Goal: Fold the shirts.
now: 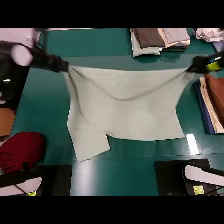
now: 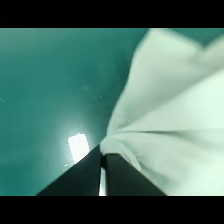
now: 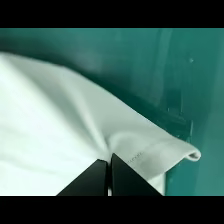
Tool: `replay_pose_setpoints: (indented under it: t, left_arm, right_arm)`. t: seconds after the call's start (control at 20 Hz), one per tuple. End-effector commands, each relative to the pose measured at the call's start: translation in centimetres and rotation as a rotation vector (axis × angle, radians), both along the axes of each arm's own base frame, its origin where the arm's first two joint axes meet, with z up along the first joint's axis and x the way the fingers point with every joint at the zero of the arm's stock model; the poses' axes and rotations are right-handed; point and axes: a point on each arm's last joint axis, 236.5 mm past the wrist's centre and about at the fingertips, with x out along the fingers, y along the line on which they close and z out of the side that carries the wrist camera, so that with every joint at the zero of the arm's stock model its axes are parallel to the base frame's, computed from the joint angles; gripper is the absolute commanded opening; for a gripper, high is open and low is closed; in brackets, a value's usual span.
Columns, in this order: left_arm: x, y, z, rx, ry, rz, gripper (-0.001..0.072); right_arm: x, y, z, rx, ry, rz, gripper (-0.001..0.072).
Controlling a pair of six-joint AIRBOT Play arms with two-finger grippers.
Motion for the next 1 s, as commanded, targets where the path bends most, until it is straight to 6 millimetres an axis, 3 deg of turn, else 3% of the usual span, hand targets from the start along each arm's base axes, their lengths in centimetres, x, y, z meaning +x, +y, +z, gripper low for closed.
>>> replay_pose_setpoints:
  t: [0.0, 0.05, 0.1, 0.25, 0.4, 0.5, 0.6, 0.75, 0.85, 0.95]
  left_arm:
    - [1.3, 0.0, -6.9, 0.024, 0.115, 0.019, 0.0275]
    - [1.4, 0.6, -6.8, 0.011, 0.117, 0.041, 0.0436]
    - [1.3, 1.9, -6.4, 0.004, 0.136, 0.074, 0.0435]
    - [-1.0, 6.8, -5.2, -0.039, 0.282, 0.181, 0.0435]
    - [-5.1, 7.5, -5.6, -0.187, 0.407, 0.156, 0.0436]
    - [-8.4, 7.7, -7.6, -0.241, 0.463, 0.171, 0.0436]
    - [-12.6, 7.5, -11.0, -0.241, 0.532, 0.189, 0.0436]
    - [-18.1, 5.7, -15.6, -0.324, 0.627, 0.218, 0.0436]
    - [-20.0, 4.6, -17.8, -0.378, 0.671, 0.247, 0.0436]
    - [-20.7, 3.7, -19.0, -0.429, 0.68, 0.263, 0.0436]
  right_arm:
    - [2.1, 2.0, -5.5, 0.007, 0.085, 0.042, 0.0069]
    - [2.7, 2.3, -5.3, 0.007, 0.082, 0.053, 0.0288]
    - [3.1, 2.3, -4.7, 0.005, 0.079, 0.062, 0.0385]
    - [2.6, 2.5, -2.2, -0.006, 0.066, 0.101, 0.0385]
    - [-0.2, 2.9, -1.5, -0.012, 0.072, 0.126, 0.0385]
    - [-2.9, 3.3, -2.1, -0.007, 0.097, 0.126, 0.0385]
    - [-5.1, 3.6, -3.0, -0.003, 0.11, 0.119, 0.0385]
    - [-7.5, 3.9, -4.1, -0.001, 0.116, 0.108, 0.0385]
    - [-8.5, 4.2, -4.4, 0.007, 0.117, 0.106, 0.0385]
    - [-8.7, 5.4, -3.8, 0.061, 0.101, 0.111, 0.0385]
